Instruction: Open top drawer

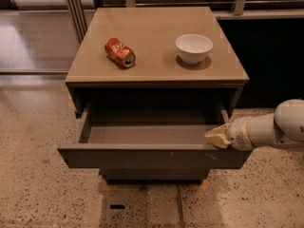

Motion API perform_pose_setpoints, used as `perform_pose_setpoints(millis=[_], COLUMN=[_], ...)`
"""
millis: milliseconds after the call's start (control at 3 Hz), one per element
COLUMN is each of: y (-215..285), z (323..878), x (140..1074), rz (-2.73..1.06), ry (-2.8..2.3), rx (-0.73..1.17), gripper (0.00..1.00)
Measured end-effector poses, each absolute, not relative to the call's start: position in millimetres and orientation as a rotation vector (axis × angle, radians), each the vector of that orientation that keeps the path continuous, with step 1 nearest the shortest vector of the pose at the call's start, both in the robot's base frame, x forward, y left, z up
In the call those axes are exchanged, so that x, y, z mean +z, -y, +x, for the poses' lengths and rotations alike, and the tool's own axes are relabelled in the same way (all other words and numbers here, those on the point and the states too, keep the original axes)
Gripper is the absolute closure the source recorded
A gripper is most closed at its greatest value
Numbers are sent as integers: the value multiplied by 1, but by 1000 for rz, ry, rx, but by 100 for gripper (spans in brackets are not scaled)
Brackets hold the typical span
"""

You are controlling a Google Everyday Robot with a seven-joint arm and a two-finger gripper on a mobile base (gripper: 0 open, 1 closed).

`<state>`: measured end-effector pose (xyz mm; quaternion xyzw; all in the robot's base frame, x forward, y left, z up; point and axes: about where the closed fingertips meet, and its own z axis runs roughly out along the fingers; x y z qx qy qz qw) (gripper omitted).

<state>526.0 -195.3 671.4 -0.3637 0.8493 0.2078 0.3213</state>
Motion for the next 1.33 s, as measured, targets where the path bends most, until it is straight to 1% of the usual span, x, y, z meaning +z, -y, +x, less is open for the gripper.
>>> perform_pose_setpoints(millis=[667, 1000, 1333], y=[199, 200, 205], z=[501, 499, 516], x=[672, 675, 700], rz=[-968, -940, -857], ry=[-2215, -2184, -2052], rx=[609, 617, 578], gripper=[100, 100, 100])
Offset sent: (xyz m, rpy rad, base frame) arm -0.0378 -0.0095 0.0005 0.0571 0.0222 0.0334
